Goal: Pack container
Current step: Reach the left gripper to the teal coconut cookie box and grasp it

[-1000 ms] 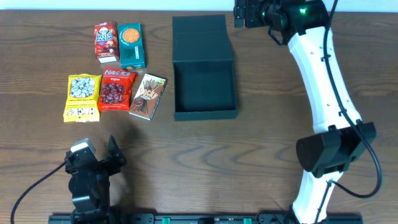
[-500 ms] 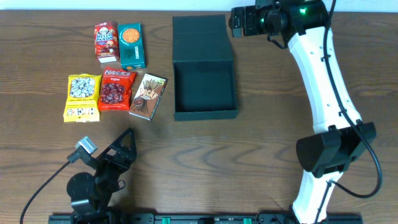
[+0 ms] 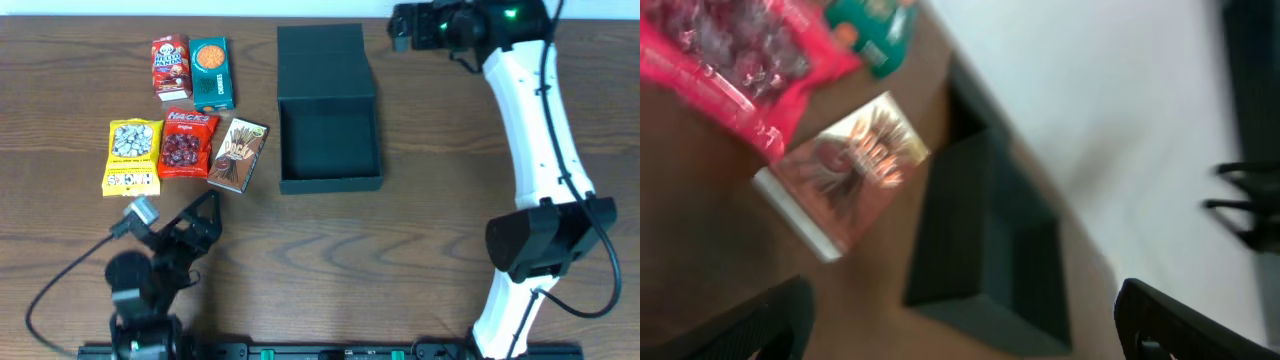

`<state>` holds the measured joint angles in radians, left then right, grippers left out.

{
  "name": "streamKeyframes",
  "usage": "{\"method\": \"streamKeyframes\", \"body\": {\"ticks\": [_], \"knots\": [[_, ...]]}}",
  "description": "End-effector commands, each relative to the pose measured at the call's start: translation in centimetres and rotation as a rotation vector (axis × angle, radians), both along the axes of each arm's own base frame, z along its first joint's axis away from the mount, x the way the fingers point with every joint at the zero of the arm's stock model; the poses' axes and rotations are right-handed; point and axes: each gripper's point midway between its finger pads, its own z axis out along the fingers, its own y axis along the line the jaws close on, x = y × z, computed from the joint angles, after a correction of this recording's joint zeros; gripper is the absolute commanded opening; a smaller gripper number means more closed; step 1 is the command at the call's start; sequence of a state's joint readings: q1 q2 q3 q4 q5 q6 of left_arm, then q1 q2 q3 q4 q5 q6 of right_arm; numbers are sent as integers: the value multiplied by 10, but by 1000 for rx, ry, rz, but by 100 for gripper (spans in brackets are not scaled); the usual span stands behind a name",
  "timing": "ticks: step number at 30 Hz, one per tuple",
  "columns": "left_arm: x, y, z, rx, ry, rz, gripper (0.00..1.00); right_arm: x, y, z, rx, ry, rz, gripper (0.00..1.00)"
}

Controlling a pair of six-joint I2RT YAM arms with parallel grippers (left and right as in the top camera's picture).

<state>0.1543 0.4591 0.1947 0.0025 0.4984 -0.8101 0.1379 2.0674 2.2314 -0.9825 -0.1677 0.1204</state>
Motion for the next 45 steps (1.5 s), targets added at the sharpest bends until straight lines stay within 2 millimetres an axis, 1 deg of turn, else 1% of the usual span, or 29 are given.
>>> {"method": "streamKeyframes", "body": {"ticks": [1, 2, 5, 9, 11, 12, 16, 19, 21, 24, 26, 30, 31, 36, 38, 40, 45], "knots": [[26, 2, 38, 140, -35, -63, 96, 11, -23, 8, 0, -44, -32, 99], [38, 4, 43, 168, -11, -78, 96, 15, -30, 11, 1, -62, -45, 99], [73, 11, 50, 253, 68, -123, 96, 21, -49, 16, 2, -90, -80, 99], [122, 31, 50, 377, 212, -122, 96, 24, -67, 17, -24, -105, -87, 99], [160, 42, 49, 493, 315, -121, 96, 24, -75, 17, -46, -109, -82, 99], [172, 45, 48, 536, 348, -121, 96, 24, -78, 16, -49, -109, -83, 99], [214, 44, 41, 663, 438, -153, 96, 24, -89, 16, -50, -107, -103, 99], [241, 39, 29, 711, 480, -204, 96, 24, -92, 15, -51, -103, -108, 99], [258, 40, 16, 745, 515, -222, 96, 23, -92, 14, -51, -96, -108, 99], [277, 41, -4, 771, 546, -250, 96, 21, -92, 12, -51, -86, -108, 99], [286, 41, -18, 783, 560, -263, 96, 20, -91, 11, -50, -80, -108, 99], [297, 43, -43, 809, 583, -289, 96, 18, -91, 9, -51, -68, -107, 99], [300, 42, -54, 816, 590, -302, 96, 17, -91, 8, -51, -63, -108, 99], [306, 41, -76, 825, 599, -319, 96, 17, -91, 8, -51, -61, -107, 99], [308, 40, -83, 826, 601, -324, 96, 17, -91, 8, -51, -61, -107, 99], [310, 36, -85, 832, 589, -333, 96, 17, -91, 8, -51, -61, -107, 99], [321, 23, -81, 866, 532, -350, 96, 17, -91, 8, -51, -60, -107, 99]]}}
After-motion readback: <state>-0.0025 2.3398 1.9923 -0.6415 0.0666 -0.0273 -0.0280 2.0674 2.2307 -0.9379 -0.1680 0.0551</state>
